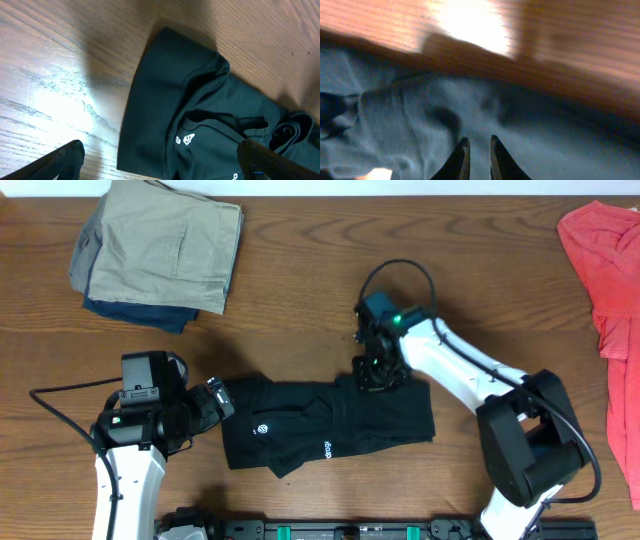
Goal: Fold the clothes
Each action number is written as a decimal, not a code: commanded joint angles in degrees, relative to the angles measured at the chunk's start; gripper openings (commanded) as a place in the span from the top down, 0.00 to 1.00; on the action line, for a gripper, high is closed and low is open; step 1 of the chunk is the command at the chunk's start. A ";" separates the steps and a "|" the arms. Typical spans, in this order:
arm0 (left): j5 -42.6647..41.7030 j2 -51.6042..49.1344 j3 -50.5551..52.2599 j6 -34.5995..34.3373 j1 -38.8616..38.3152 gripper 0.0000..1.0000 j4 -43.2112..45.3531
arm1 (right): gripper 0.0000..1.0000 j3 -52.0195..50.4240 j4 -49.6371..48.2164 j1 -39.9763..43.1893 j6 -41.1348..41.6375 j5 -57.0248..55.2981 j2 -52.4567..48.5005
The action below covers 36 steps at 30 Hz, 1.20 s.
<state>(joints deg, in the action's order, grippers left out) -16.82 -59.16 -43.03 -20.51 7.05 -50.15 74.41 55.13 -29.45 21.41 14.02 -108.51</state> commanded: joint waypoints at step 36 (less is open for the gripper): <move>-0.50 -0.33 -0.33 1.01 0.26 0.02 -0.28 | 0.59 -5.60 3.17 -12.52 5.03 0.33 5.16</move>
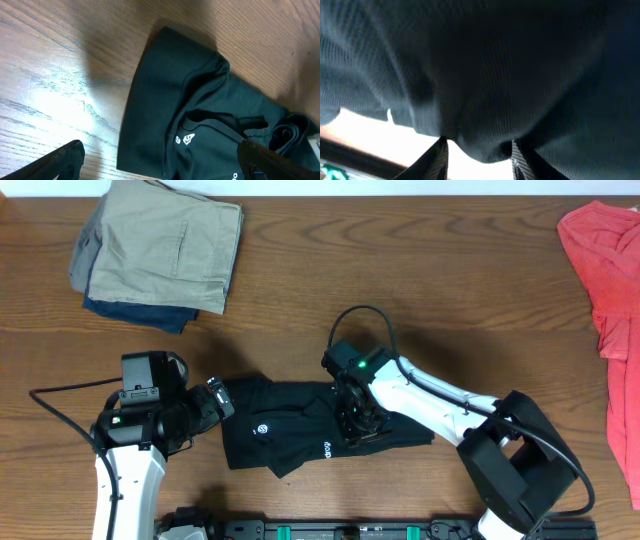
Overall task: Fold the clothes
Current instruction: 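Release the shirt and raise the right gripper to the upper right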
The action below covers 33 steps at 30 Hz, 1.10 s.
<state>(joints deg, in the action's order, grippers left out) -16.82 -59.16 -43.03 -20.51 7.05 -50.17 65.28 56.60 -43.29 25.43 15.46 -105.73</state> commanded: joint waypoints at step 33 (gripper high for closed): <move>-9.62 -21.99 -0.33 17.73 13.94 0.02 8.68 | 0.01 13.79 6.99 43.93 0.48 -24.24 3.93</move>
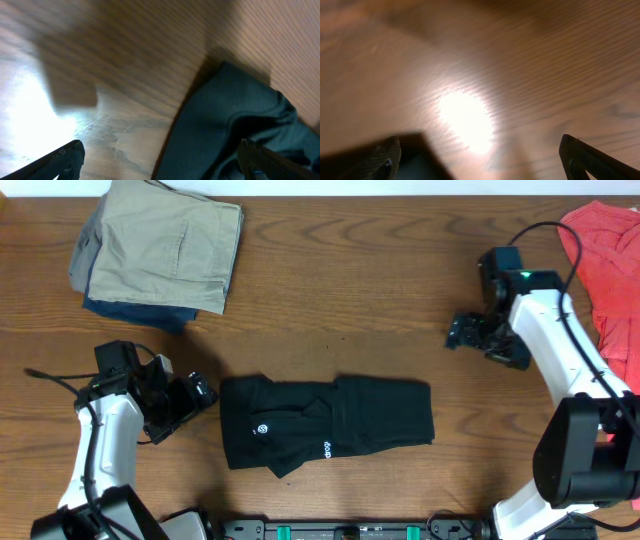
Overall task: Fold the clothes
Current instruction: 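Release the shirt and raise the right gripper to the upper right, then grasp the strip's left end with the left gripper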
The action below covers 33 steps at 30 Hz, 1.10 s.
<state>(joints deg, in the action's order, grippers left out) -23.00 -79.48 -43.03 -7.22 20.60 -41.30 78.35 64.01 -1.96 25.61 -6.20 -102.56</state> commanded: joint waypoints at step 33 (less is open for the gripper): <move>-15.06 -20.50 -0.33 16.22 0.11 0.06 -10.45 | 0.01 0.72 -0.57 7.15 0.72 -0.24 0.76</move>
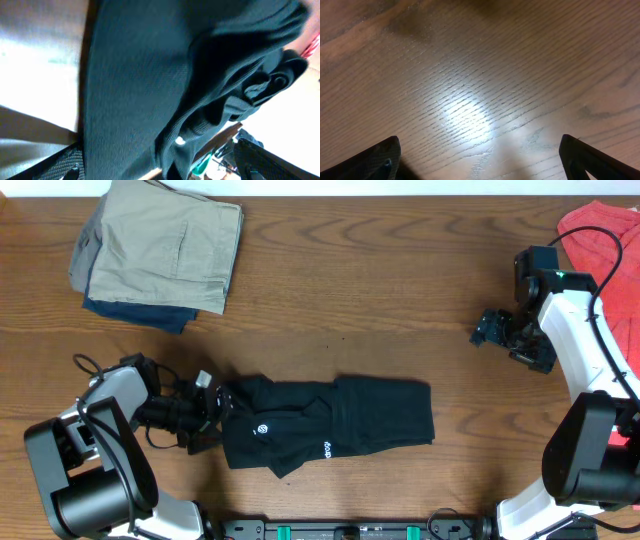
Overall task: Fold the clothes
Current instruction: 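Grasp the strip's left end with the left gripper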
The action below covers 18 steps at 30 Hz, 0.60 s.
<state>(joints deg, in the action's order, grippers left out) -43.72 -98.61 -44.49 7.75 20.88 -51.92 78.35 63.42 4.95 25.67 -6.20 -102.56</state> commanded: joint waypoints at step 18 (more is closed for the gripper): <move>1.25 -1.38 1.14 -1.03 -8.79 0.06 5.38 | 0.01 0.72 0.02 0.24 0.66 -0.24 0.76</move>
<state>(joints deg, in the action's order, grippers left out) -45.43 -98.56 -44.45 7.25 14.59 -49.41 78.35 63.42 4.95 25.67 -6.20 -102.56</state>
